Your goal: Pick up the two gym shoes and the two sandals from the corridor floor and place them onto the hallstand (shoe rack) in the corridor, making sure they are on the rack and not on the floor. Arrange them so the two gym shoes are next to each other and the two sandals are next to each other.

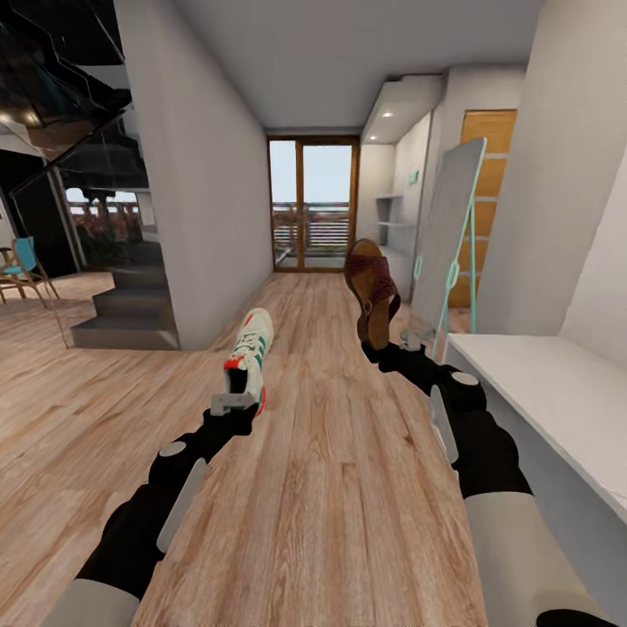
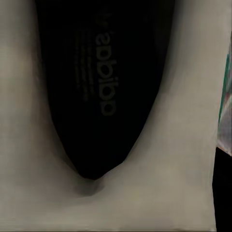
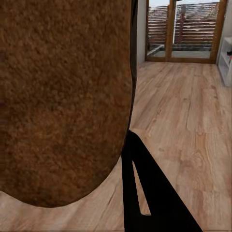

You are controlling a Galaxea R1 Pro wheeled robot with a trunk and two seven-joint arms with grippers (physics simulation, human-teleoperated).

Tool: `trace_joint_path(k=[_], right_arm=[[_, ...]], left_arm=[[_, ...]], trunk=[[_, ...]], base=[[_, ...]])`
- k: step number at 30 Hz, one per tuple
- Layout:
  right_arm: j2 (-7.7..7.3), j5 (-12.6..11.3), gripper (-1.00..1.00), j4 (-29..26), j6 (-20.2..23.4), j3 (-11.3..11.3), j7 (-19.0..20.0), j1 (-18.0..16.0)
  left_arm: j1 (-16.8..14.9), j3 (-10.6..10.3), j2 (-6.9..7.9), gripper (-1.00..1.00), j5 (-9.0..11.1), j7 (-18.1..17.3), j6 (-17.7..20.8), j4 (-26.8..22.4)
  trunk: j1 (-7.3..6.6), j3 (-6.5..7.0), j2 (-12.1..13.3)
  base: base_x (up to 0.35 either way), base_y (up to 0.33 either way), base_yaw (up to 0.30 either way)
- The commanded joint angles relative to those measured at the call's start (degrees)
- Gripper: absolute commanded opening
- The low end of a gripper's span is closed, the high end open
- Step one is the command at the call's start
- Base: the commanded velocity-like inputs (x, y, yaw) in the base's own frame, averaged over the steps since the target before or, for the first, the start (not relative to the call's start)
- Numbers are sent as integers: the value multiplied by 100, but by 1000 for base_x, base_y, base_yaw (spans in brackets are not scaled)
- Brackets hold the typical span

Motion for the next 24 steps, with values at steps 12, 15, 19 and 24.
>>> trace_joint_path(k=[12, 15, 19, 24], right_arm=[[8, 26, -100, 387, 149, -24, 98, -6], [14, 26, -100, 487, 150, -22, 98, -5], [14, 26, -100, 620, 150, -22, 98, -6], [17, 38, -100, 764, 150, -10, 103, -6]], left_arm=[[387, -35, -82, -100, 31, 67, 33, -29], [411, -35, -82, -100, 31, 68, 34, -29], [413, -35, -83, -100, 31, 68, 41, -29], [416, -35, -83, -100, 31, 68, 42, -29]], trunk=[[-9, -7, -17], [-9, -7, -17], [-9, -7, -17], [-9, -7, -17]], base=[[152, 0, 0], [336, 0, 0], [340, 0, 0], [341, 0, 0]])
